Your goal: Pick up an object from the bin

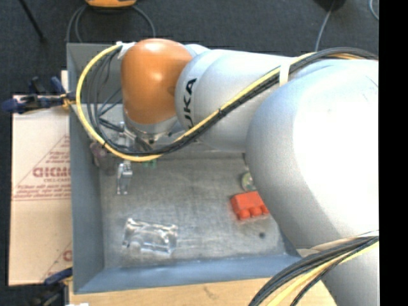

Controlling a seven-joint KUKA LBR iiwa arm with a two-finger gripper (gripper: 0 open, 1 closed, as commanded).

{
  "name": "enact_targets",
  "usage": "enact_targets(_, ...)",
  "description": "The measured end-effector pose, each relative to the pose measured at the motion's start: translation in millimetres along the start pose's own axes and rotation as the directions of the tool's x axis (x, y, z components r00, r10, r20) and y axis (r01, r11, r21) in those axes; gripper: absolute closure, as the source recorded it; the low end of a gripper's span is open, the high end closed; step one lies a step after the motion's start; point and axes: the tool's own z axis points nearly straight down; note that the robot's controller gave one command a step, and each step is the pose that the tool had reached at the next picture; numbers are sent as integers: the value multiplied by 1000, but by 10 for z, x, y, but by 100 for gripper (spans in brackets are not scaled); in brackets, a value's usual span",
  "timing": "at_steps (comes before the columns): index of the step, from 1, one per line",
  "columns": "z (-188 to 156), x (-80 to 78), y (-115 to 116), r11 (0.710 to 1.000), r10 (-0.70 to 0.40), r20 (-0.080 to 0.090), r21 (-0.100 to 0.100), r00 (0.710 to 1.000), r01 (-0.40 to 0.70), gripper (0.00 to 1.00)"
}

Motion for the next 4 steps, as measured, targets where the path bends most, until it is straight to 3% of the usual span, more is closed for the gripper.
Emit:
enact_targets(1,-659,235,-180,937,-350,12,4,937,350,0)
enact_targets(2,-365,632,-860,967,-255,3,3,967,254,0)
enact_targets(3,303,1449,-47,891,-454,1,0,891,454,0)
enact_targets(4,315,759,-195,946,-326,8,0,945,326,0)
